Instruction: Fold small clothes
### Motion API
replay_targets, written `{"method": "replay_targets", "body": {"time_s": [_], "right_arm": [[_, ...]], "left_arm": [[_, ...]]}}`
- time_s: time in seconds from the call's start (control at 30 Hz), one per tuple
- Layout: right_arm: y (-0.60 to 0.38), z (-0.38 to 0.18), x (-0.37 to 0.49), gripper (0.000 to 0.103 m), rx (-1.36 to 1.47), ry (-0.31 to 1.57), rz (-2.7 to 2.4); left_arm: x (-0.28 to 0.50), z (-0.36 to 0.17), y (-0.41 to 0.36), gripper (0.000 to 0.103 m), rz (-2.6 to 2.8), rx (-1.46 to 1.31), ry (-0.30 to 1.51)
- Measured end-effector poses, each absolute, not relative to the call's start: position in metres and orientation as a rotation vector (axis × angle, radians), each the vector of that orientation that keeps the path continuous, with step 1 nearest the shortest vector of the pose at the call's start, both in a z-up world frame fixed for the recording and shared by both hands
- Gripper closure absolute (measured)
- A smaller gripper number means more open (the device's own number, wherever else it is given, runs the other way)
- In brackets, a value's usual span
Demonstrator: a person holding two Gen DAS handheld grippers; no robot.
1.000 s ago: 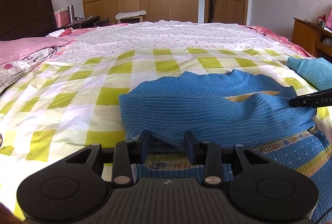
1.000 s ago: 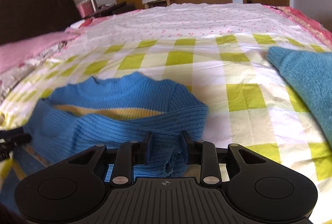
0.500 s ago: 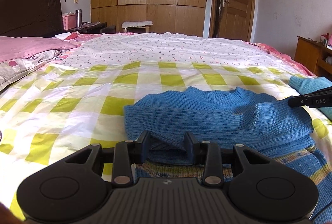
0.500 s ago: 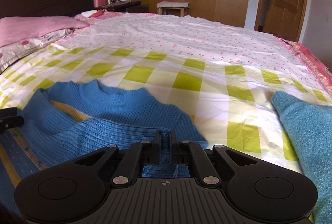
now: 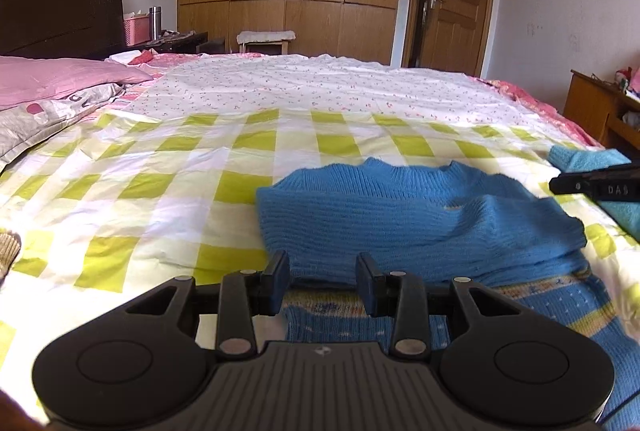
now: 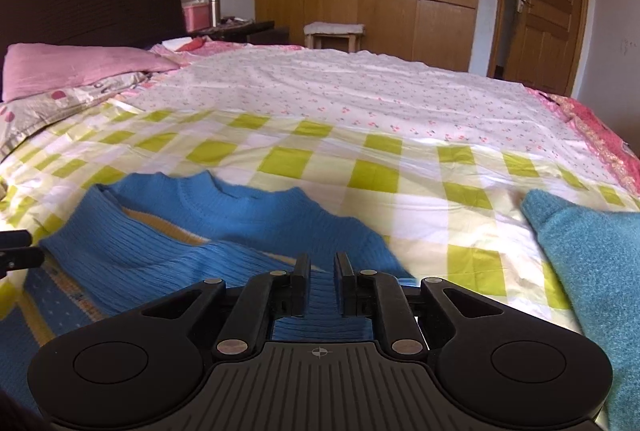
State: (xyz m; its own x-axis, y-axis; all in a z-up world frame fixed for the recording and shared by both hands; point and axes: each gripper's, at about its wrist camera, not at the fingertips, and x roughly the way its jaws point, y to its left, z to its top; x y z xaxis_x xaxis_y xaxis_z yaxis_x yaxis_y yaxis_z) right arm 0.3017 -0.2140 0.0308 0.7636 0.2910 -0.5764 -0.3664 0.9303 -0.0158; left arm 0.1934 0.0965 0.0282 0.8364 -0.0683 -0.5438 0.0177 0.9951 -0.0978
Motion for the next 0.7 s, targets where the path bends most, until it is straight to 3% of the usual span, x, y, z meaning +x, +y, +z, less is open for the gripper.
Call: {"method": "replay_targets", "body": {"time_s": [0.17,0.33,0.7], "right_arm": [[-0.184,0.021,0.300,0.089,-0.120,0.639,0.463],[-0.172,-0.007,0.312,0.088,-0.157,0.737,0.420],[-0.201,-0.003,0.284,0.087,-0.068,0.756,0.420]], "left_arm": [[0.216,0.028,0.092,0.059,-0.031,-0.119,0.568],[0.238,0.003,0.084,0.059,0.032,-0.049,0.675],[0.213,0.008,0.092,0.057,0.038,-0.036,0.687]]}}
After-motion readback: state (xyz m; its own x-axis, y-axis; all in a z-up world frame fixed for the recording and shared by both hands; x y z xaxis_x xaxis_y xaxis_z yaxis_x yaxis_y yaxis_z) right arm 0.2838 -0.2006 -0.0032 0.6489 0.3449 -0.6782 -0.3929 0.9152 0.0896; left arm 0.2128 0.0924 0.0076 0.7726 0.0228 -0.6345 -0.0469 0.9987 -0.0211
